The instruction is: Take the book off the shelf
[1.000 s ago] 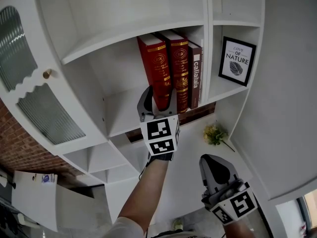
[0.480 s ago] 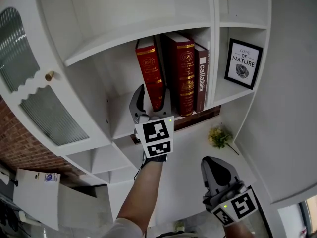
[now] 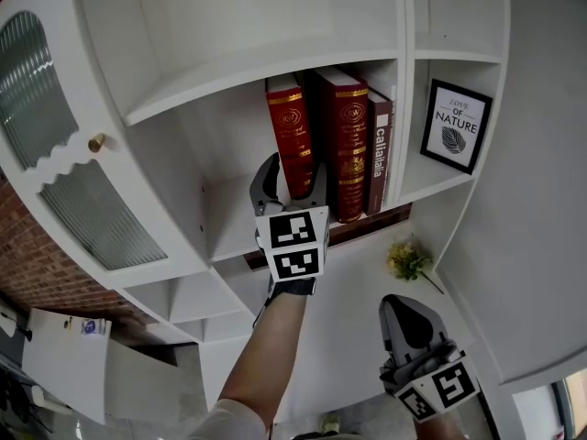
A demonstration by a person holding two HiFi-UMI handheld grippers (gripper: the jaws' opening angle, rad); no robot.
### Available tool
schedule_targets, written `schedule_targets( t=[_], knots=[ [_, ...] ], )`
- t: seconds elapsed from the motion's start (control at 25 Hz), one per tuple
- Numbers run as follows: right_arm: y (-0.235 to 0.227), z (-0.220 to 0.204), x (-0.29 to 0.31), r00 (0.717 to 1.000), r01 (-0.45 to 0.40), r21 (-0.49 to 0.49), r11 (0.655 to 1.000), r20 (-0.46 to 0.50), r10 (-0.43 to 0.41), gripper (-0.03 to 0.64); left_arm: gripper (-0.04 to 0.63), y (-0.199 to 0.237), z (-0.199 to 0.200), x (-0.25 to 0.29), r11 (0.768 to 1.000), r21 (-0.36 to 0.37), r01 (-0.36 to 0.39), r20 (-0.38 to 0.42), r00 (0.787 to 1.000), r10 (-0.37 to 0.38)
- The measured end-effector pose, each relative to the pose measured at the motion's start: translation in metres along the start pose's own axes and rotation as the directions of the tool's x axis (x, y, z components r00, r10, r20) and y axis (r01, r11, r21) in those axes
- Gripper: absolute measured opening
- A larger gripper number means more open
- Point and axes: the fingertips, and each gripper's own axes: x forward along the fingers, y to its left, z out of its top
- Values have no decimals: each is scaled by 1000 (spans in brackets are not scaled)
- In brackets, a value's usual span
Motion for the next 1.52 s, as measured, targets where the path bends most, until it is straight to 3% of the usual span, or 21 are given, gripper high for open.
schedule_targets(
  t=[0.44,0.92,1.28,1.52],
  knots=[
    [1,1,1,1000,11,-8,1000,-2,-11,15,288,9,-6,17,1000,-5,-8,-17,1000,8],
    [23,7,-1,999,-39,-12,999,3,39,15,279,19,2,-24,1000,-9,8,-20,1000,-8],
    [22,21,-21,1000,-20,-31,999,18,21,15,285,22,12,-12,995,-62,-78,-44,996,75],
    [13,21,-28,1000,2,-27,1000,12,-2,15,284,29,8,-5,992,-98,-79,-44,996,75]
  ],
)
